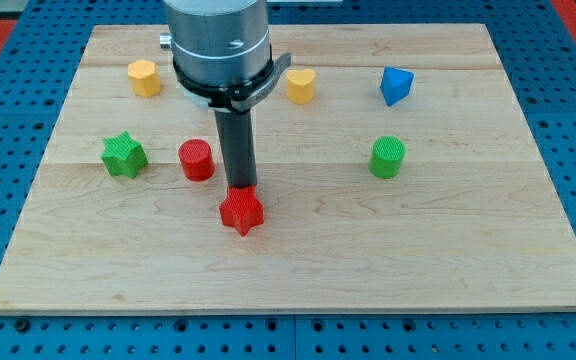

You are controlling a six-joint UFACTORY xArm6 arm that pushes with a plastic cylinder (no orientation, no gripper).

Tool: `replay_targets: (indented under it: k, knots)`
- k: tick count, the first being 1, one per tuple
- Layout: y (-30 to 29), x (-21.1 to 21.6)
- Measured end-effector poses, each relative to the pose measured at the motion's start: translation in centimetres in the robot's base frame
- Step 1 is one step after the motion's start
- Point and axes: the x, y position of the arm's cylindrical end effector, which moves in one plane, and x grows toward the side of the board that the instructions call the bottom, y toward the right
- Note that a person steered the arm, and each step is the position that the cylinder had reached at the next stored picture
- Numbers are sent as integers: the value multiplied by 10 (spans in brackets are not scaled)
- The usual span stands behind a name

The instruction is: Push the red circle into the red star

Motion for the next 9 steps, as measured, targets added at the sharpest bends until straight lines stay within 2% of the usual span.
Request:
replay_targets:
  k: [1,2,3,4,5,6,7,8,9]
  knots:
    - [-6,-41]
    - [-71,-66]
    - [-103,-68]
    - [-52,-60]
    - [-40,-27]
    - [-48,-24]
    - [-65,-41]
    - [-92,-37]
    - [-92,-19]
